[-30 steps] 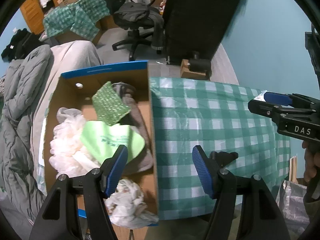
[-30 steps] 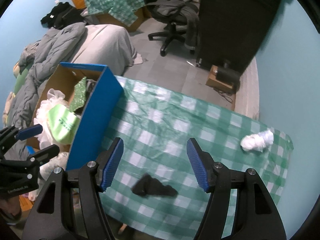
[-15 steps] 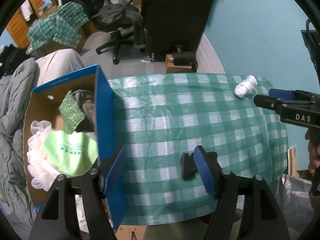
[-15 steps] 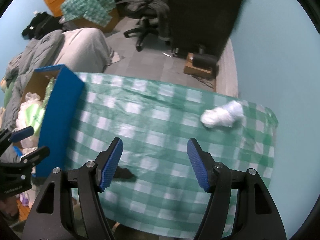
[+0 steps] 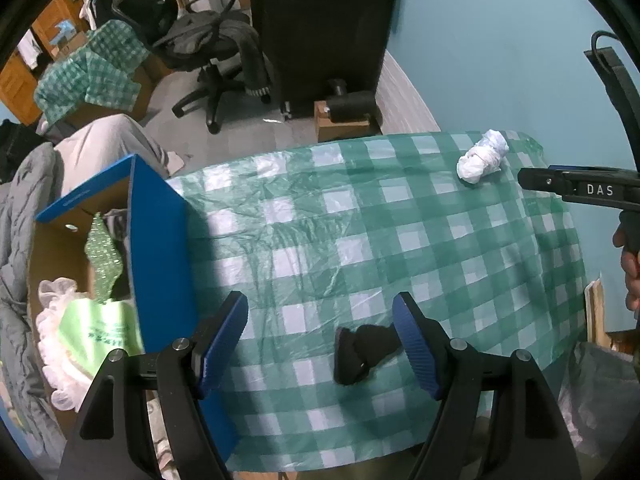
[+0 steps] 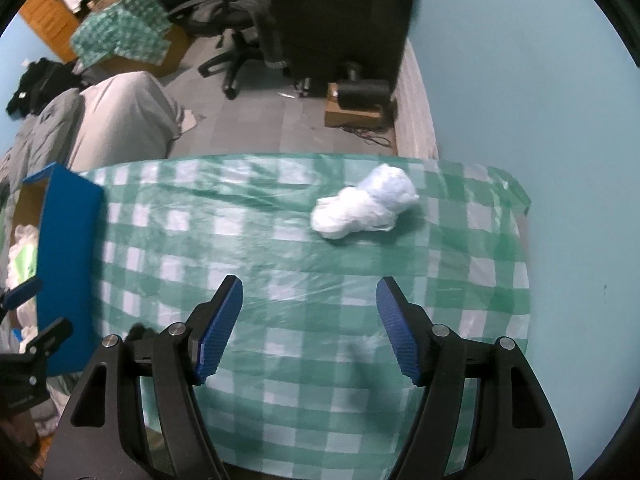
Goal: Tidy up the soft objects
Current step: 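Move both tools back over the table toward the black sock and white bundle, then grasp the black sock with the left tool while the right tool grasps the white bundle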
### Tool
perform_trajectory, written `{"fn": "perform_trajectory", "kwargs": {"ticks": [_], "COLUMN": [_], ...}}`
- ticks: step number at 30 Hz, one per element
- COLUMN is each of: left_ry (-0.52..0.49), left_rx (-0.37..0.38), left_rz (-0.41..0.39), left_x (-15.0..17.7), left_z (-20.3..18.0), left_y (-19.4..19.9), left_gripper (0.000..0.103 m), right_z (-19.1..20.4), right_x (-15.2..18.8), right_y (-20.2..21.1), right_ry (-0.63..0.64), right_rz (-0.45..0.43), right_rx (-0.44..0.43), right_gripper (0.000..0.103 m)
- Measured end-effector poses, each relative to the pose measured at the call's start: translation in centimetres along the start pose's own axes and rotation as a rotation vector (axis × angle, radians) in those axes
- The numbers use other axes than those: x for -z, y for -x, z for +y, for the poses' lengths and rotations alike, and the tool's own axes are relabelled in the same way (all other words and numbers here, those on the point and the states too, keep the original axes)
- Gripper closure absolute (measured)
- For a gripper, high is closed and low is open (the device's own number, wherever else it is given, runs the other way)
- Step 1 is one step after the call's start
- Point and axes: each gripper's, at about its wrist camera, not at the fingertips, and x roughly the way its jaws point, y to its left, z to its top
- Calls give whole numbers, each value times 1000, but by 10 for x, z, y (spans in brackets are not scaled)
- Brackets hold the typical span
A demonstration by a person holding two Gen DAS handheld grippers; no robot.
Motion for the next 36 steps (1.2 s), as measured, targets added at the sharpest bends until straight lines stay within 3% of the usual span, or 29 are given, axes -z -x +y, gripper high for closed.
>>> {"fn": "perform_trajectory", "kwargs": {"ticks": [19,26,36], "left_ry": [72,106,116], "left_rx": [16,-11,9], "left_rz": [66,102,130], "left_x": [-20,-28,-21], "left_z": [-6,-5,-9], "left_y": [-49,-69,-73], "left_gripper": [26,26,26], "right_z": [-48,-53,-37], "right_x": [-54,-71,-50], "right_y": [-68,-97,-110], "right_ry": [-135,-123,-27], "right_rz": [49,93,124], "right_rx": [32,96,144], "right_gripper": [34,34,34]}}
